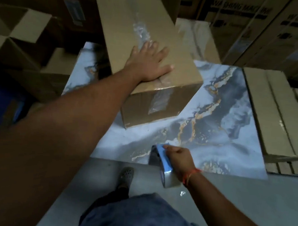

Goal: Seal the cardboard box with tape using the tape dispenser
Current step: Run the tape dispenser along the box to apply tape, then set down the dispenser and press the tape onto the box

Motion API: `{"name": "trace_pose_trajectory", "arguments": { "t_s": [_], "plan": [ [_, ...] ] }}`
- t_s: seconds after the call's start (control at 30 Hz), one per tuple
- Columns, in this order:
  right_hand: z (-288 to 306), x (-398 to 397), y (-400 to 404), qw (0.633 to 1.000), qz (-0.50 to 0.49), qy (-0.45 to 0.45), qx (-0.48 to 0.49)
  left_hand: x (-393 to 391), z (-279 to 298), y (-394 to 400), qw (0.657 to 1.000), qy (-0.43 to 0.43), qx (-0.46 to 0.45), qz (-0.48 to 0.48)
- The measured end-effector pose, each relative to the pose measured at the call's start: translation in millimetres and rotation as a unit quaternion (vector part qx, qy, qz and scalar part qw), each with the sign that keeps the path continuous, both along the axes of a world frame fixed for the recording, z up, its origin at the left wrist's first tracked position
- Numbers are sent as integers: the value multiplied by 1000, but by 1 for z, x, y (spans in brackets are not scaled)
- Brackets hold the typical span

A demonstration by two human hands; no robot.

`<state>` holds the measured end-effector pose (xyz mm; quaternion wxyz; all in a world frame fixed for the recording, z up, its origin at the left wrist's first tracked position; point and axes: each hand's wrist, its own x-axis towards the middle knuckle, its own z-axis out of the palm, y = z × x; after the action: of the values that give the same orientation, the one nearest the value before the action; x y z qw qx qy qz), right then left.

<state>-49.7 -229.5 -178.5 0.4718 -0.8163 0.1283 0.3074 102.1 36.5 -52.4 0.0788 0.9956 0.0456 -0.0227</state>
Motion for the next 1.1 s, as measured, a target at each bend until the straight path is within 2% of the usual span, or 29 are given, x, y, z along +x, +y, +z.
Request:
{"name": "trace_pose_trajectory", "arguments": {
  "t_s": [0.17,0.4,0.5,0.6,0.77,0.97,1.1],
  "plan": [
    [21,3,-1,989,66,-127,43,2,3,-3,1000,5,0,-6],
    [34,12,-5,975,89,-203,20,2,1,-1,1000,-9,2,-8],
    [30,11,-15,951,132,-275,-47,0,1,-2,1000,-7,7,-9],
    [13,19,-29,893,189,-365,-185,1,2,-2,1000,-10,7,-13],
    [-15,41,-54,858,221,-341,-314,2,1,-1,1000,-13,8,-12],
    [-32,55,-73,832,274,-319,-361,0,2,-1,1000,-11,8,-14],
    [-24,50,-68,835,296,-243,-395,-1,4,-2,1000,-8,11,-11]
  ]
}}
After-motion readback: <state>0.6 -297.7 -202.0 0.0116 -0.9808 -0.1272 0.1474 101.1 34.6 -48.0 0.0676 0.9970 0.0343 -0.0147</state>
